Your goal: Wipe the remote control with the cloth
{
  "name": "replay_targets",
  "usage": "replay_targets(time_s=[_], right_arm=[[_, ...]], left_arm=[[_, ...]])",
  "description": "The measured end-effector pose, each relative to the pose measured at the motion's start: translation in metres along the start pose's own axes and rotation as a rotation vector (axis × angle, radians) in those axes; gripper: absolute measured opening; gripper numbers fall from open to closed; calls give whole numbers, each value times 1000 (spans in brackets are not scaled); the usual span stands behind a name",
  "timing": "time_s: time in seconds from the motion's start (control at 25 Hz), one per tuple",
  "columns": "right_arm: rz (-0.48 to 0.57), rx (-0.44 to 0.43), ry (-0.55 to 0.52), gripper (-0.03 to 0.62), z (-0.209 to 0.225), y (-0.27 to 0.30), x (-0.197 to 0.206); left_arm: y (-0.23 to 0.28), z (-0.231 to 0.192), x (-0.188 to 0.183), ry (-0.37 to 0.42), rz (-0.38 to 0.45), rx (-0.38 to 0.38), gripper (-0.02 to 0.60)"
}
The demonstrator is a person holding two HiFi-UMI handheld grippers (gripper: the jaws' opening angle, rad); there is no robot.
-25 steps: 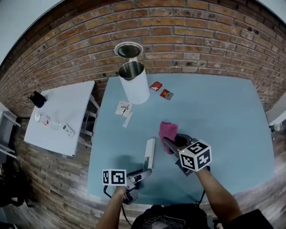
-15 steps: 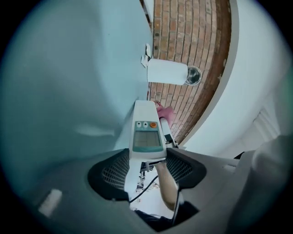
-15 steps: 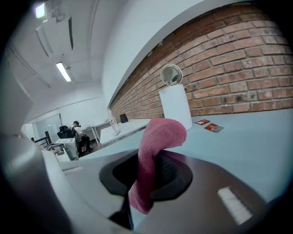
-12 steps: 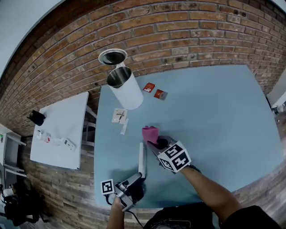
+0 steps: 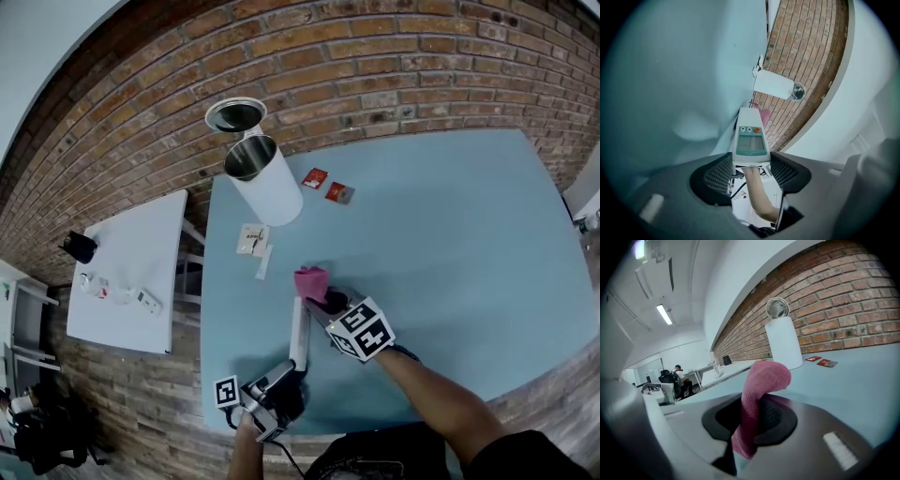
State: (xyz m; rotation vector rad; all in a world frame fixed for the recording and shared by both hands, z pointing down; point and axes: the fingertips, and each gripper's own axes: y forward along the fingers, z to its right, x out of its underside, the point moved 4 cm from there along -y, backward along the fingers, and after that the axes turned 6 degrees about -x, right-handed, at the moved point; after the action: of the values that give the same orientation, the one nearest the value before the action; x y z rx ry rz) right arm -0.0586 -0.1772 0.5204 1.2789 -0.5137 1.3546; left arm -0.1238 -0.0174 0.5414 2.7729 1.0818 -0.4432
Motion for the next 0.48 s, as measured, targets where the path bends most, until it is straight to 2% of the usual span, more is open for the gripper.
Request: replay_targets(time_s=[0.48], right_arm=[[22,-10,23,66,-18,-10,8]], left_arm=[[4,0,2,-1,1,6,244]])
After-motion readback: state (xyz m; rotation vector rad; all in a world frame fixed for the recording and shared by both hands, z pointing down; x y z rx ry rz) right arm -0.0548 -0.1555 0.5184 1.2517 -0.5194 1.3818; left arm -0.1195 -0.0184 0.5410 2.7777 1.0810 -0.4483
